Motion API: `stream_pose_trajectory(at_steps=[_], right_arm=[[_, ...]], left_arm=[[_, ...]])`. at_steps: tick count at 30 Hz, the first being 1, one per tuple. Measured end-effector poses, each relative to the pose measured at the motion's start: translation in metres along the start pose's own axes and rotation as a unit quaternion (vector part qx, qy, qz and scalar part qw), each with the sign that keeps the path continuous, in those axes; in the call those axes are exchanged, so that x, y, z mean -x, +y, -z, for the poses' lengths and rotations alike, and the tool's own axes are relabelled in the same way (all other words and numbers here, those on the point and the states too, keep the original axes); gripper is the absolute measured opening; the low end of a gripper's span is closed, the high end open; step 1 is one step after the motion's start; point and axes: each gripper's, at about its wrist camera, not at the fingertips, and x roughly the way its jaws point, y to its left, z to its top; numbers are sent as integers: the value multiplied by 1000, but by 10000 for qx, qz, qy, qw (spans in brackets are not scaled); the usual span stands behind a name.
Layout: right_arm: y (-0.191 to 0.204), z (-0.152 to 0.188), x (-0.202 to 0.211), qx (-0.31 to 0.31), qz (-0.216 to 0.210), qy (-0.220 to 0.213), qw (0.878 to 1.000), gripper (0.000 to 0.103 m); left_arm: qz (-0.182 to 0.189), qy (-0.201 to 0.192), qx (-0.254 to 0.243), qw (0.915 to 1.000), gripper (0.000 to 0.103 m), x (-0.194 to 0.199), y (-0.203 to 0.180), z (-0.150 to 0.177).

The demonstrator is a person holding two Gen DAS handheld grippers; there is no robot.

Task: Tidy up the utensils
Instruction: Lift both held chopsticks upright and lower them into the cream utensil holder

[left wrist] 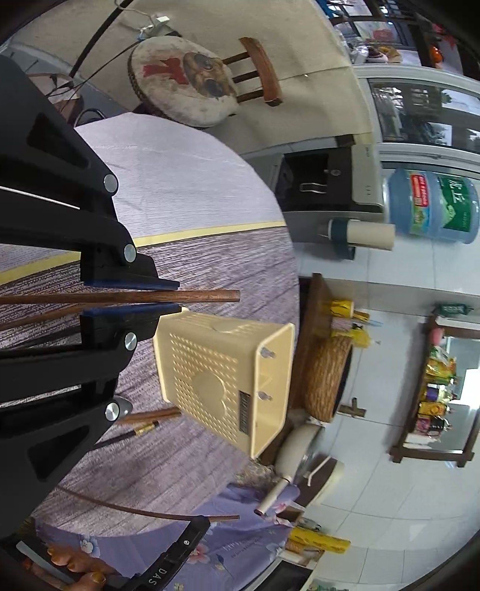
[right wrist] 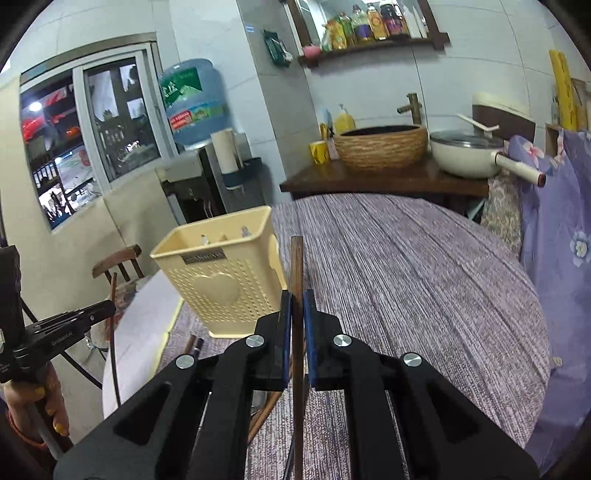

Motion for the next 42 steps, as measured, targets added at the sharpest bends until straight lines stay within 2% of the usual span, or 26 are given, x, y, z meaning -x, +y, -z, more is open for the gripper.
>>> stream_pose_trajectory(at_steps=[7, 17, 31, 36, 42], right_arm=[[9, -9, 28, 151, -204, -195, 9995, 8], [20, -12, 43, 325, -324, -291, 9985, 8], [25, -20, 48, 430, -395, -405, 9975, 8], [28, -32, 44, 443, -525, -345, 9970, 8], [39, -68, 45, 536, -754, -424, 9948, 8]], left_arm=[[131, -250, 2, 9996, 8, 26, 1, -3], [183, -658, 0, 9977, 8, 58, 3, -6], [175, -856, 54, 9962, 8, 63, 6, -15], [237, -888, -20, 9958, 8, 67, 6, -25], [577, -909, -68, 9942, 8, 75, 4, -59]])
